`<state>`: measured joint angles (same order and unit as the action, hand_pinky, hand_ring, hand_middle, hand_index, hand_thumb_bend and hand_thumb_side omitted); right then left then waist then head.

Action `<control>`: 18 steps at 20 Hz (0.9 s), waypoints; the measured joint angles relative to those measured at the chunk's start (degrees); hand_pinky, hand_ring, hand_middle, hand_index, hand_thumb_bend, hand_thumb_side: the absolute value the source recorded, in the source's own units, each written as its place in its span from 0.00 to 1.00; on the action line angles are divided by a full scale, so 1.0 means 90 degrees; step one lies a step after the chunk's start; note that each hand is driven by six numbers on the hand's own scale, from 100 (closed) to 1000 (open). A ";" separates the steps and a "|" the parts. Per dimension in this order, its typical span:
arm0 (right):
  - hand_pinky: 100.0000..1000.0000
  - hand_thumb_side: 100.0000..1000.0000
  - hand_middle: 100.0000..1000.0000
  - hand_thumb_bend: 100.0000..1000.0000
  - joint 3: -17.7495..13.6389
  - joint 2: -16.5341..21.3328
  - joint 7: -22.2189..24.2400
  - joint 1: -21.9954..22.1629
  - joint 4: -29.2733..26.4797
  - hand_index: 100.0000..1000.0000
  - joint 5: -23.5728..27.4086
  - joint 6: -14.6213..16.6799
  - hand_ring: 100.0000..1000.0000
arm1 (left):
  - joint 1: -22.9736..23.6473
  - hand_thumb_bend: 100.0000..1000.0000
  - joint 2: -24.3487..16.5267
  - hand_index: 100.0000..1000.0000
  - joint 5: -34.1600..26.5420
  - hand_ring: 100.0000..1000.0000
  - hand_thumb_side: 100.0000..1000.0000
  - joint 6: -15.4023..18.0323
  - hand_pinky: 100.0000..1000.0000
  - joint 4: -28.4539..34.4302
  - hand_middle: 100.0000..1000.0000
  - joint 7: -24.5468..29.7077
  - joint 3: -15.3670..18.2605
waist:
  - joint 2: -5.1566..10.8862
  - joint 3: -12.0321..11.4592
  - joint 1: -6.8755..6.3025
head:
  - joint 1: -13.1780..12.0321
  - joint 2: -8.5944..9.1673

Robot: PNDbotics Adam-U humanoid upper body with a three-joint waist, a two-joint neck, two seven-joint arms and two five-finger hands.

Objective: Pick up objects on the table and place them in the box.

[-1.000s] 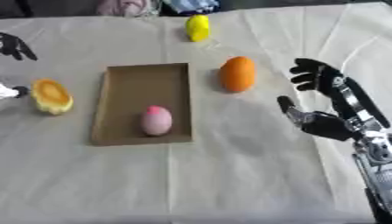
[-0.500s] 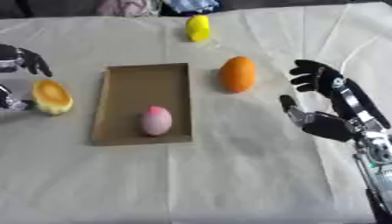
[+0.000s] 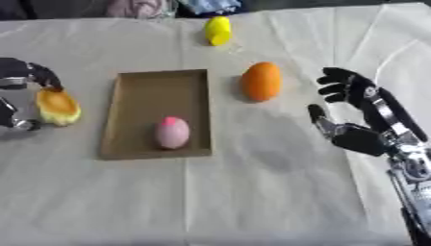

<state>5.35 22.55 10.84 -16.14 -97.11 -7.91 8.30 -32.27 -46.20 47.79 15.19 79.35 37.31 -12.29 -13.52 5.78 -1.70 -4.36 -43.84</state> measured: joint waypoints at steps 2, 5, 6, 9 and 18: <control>0.71 0.18 0.74 0.14 0.0000 0.0000 0.0000 0.0000 0.0014 0.89 0.0000 0.0000 0.73 | 0.0005 0.21 0.0043 0.77 0.0213 0.69 0.00 0.0044 0.72 -0.0019 0.73 -0.0241 -0.0046 | 0.0000 -0.0001 0.0000 | 0.0000 0.0000; 0.71 0.18 0.74 0.14 0.0000 0.0000 0.0001 0.0000 0.0033 0.89 0.0000 0.0000 0.73 | 0.0056 0.15 0.0101 0.69 0.0491 0.61 0.00 0.0104 0.67 -0.0035 0.65 -0.0650 -0.0101 | 0.0000 -0.0001 0.0000 | 0.0000 0.0000; 0.71 0.18 0.74 0.14 0.0000 -0.0001 0.0001 0.0000 0.0034 0.89 0.0000 0.0000 0.73 | 0.0061 0.14 0.0114 0.67 0.0548 0.59 0.00 0.0114 0.66 -0.0050 0.63 -0.0794 -0.0102 | 0.0000 -0.0001 0.0000 | 0.0000 0.0000; 0.71 0.19 0.74 0.13 -0.0001 -0.0001 0.0001 0.0001 0.0036 0.89 0.0000 0.0000 0.73 | 0.0084 0.06 0.0156 0.58 0.0686 0.50 0.00 0.0104 0.58 -0.0061 0.53 -0.1246 -0.0102 | 0.0000 -0.0002 0.0000 | -0.0001 0.0000; 0.71 0.19 0.74 0.12 -0.0003 -0.0001 -0.0001 0.0002 0.0037 0.89 0.0000 -0.0002 0.73 | 0.0156 0.00 0.0156 0.46 0.0689 0.40 0.00 0.0001 0.50 0.0208 0.41 -0.1945 0.0020 | 0.0000 -0.0002 0.0000 | -0.0001 0.0000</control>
<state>5.32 22.54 10.83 -16.12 -96.78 -7.91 8.28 -30.87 -44.80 54.00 15.20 81.22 19.81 -12.11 -13.52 5.77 -1.70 -4.37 -43.84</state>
